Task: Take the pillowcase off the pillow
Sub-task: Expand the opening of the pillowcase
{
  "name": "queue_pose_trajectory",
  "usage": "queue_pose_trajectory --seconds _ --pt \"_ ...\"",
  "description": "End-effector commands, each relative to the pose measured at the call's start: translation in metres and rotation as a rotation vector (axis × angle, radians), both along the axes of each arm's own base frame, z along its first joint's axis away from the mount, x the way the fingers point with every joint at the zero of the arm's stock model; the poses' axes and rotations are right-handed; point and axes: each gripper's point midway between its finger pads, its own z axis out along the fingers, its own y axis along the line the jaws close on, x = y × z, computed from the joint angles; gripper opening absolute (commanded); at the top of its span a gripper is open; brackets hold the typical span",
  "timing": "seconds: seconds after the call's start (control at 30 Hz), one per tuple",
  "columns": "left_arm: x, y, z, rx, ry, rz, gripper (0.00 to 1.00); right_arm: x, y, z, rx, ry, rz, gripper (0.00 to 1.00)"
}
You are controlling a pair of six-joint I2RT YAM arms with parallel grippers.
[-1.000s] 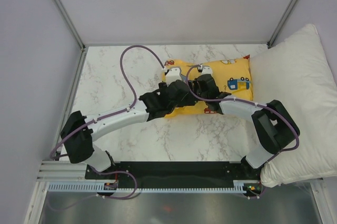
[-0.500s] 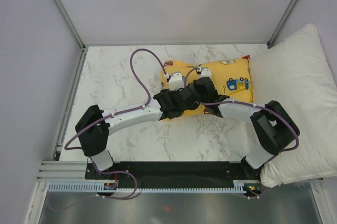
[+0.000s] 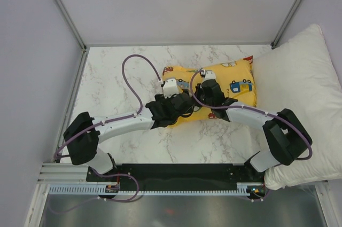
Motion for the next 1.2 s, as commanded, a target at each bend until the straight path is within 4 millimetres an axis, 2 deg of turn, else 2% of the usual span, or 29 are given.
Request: queue_pose_trajectory --seconds 0.0,0.13,0.23,0.37,0.5,0.57,0.6,0.63,0.7,0.73,0.8,0.83,0.9,1.03,1.07,1.17 --pt "0.025 -0.006 0.026 -0.055 -0.075 0.128 1.00 -0.009 -0.032 -0.001 -0.074 0.014 -0.086 0.00" --pt "0.039 -0.005 0.010 -0.041 -0.042 0.178 1.00 -0.015 -0.030 0.007 -0.071 -0.003 -0.088 0.00" --pt "0.040 -0.007 -0.001 -0.048 -0.010 0.185 1.00 -0.021 -0.032 0.004 -0.077 0.001 -0.091 0.00" --pt "0.036 -0.012 -0.017 -0.019 0.037 0.153 1.00 -0.024 -0.033 0.002 -0.088 0.002 -0.096 0.00" --pt "0.026 -0.027 -0.046 -0.012 0.129 0.100 1.00 -0.023 -0.034 -0.004 -0.109 0.009 -0.106 0.00" --pt "0.023 -0.033 -0.051 -0.003 0.146 0.075 0.99 -0.021 -0.036 -0.008 -0.132 0.012 -0.113 0.00" --pt "0.021 -0.036 -0.052 -0.003 0.153 0.062 0.95 -0.021 -0.037 -0.011 -0.141 0.015 -0.118 0.00" --pt "0.017 -0.038 -0.055 0.005 0.159 0.050 0.80 -0.021 -0.038 -0.013 -0.152 0.017 -0.122 0.00" --pt "0.015 -0.035 -0.056 0.011 0.159 0.052 0.63 -0.020 -0.043 -0.021 -0.189 0.026 -0.133 0.00" --pt "0.015 -0.033 -0.051 0.004 0.150 0.054 0.50 -0.019 -0.045 -0.022 -0.197 0.026 -0.138 0.00" --pt "0.014 -0.027 -0.049 0.018 0.143 0.053 0.37 -0.018 -0.049 -0.028 -0.223 0.031 -0.153 0.00" --pt "0.013 -0.024 -0.048 0.023 0.141 0.052 0.21 -0.018 -0.051 -0.030 -0.233 0.034 -0.156 0.00" --pt "0.012 -0.020 -0.045 0.026 0.140 0.046 0.04 -0.018 -0.054 -0.035 -0.251 0.040 -0.168 0.00" --pt "0.009 -0.010 -0.039 0.024 0.143 0.053 0.02 -0.016 -0.060 -0.042 -0.289 0.046 -0.193 0.00" --pt "0.007 -0.007 -0.032 0.009 0.135 0.056 0.02 -0.015 -0.063 -0.045 -0.297 0.052 -0.202 0.00" --pt "0.003 0.007 -0.031 0.014 0.137 0.063 0.02 -0.012 -0.072 -0.055 -0.305 0.082 -0.218 0.00"
